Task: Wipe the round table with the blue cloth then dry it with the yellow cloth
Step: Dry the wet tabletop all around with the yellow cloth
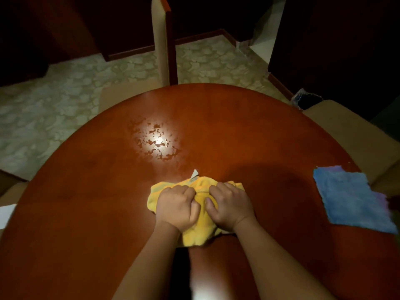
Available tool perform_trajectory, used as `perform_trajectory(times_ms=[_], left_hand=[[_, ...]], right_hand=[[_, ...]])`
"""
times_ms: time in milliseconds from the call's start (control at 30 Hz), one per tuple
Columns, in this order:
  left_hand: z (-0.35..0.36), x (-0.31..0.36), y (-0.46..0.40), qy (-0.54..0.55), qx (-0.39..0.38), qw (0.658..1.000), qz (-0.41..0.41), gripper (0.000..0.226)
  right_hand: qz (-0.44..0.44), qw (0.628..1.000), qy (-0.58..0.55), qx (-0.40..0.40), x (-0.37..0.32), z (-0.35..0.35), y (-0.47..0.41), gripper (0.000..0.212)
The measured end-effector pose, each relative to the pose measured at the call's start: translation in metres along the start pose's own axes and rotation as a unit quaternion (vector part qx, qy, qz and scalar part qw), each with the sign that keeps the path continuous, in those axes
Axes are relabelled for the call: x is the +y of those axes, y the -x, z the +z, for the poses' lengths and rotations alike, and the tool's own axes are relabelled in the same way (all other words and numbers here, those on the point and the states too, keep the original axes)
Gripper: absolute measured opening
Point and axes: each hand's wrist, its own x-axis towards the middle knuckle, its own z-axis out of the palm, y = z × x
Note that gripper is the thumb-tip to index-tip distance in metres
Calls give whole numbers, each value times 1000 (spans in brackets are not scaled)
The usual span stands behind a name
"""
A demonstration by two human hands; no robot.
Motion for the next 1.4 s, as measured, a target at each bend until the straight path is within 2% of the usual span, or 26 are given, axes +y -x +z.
perform_trajectory(times_ms=[400,633,800,1000,1133,1400], left_hand=[[28,-50,-117,-40,74,996,22,28],[26,-51,-123,-42,83,995,28,29],[21,-44,-95,-46,60,997,29,32],[3,-7,-20,-55,34,997,35,28],[-11,26,39,-57,-24,997,40,25],[-31,78,118,-36,-83,995,41,23]], right_hand=[[45,997,44,33,44,30,-107,33],[62,996,47,31,43,27,-113,42],[101,993,56,17,23,19,-83,50],[95,994,59,9,-7,-5,-8,36],[81,994,68,-6,-28,-26,55,30],[61,996,65,-30,-48,-58,140,30]])
